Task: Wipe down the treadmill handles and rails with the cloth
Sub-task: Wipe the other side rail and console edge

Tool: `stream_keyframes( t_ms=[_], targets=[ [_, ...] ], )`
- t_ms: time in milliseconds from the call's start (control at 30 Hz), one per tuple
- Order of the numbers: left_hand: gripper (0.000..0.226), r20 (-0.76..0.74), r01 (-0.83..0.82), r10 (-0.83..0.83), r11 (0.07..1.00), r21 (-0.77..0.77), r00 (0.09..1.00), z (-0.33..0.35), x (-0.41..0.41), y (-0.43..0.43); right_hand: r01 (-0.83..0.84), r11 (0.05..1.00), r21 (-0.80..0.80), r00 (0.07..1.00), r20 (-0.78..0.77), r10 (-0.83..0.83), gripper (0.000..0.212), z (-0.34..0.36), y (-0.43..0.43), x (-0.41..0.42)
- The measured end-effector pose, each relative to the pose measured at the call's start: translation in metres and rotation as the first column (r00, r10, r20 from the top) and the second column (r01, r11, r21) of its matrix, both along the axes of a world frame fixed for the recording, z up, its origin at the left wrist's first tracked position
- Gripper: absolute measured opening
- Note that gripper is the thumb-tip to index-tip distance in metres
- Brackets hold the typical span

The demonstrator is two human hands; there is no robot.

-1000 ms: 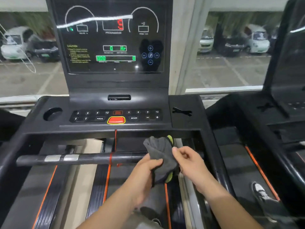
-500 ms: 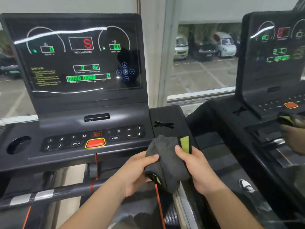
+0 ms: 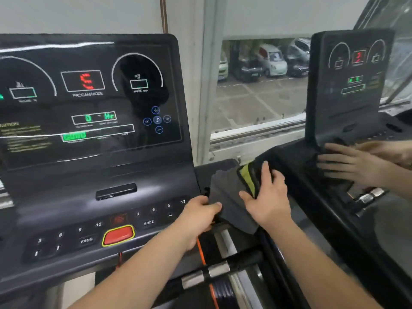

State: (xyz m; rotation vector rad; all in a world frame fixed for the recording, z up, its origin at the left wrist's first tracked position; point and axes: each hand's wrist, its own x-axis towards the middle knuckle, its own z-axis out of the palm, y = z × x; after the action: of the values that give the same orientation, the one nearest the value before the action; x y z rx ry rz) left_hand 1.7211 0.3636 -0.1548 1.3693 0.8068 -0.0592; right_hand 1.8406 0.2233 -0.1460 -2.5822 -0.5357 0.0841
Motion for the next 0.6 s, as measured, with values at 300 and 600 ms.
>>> stream_keyframes(
  t_ms=[300,600],
  targets=[
    [0.008,-0.012,0.171,-0.195,0.829,0.532,0.981,-0.028,-0.009,0.05,-0.326,0.801,-0.503,0.944,-0.122,0.307,0.059,-0.078,0.043,-0.012],
    [0.051,-0.49,0.511,-0.528,-0.118,0.851,0.694,-0.037,0.023,0.064,-0.303,0.792,-0.53,0.951,-0.121,0.284,0.059,-0.077,0.052,-0.007]
  ],
)
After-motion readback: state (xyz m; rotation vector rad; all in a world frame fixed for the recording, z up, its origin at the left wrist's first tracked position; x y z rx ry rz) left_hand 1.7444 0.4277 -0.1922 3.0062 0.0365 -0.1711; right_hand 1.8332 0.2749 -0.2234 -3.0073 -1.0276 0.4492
